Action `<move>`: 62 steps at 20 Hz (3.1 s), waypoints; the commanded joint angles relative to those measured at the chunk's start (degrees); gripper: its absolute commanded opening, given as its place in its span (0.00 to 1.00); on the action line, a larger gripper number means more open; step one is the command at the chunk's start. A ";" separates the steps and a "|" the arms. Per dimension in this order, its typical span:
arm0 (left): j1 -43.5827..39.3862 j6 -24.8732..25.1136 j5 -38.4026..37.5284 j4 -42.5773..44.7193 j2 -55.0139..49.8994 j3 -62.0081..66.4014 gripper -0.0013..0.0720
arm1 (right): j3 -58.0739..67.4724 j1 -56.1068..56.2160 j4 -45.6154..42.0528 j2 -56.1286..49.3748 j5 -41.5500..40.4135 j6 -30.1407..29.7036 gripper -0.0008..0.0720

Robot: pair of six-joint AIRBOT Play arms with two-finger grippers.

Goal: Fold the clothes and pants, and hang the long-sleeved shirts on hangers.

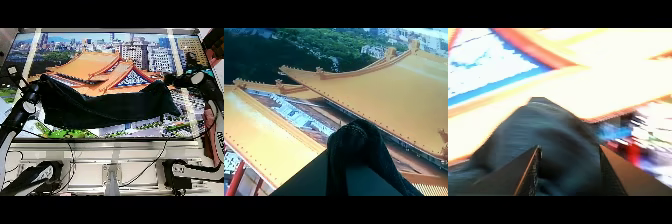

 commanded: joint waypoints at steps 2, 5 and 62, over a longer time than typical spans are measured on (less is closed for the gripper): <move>-0.33 0.04 1.99 -0.15 -0.68 -0.02 0.12 | 0.92 -12.41 -2.97 -0.07 17.73 -8.33 0.57; -0.33 0.04 1.99 -0.15 -0.68 -0.02 0.12 | -1.09 -19.82 -2.78 -0.11 33.38 -27.15 0.48; 12.74 -12.15 -28.70 -0.20 28.89 0.15 0.11 | -3.13 -10.93 4.11 39.50 16.94 -34.71 0.03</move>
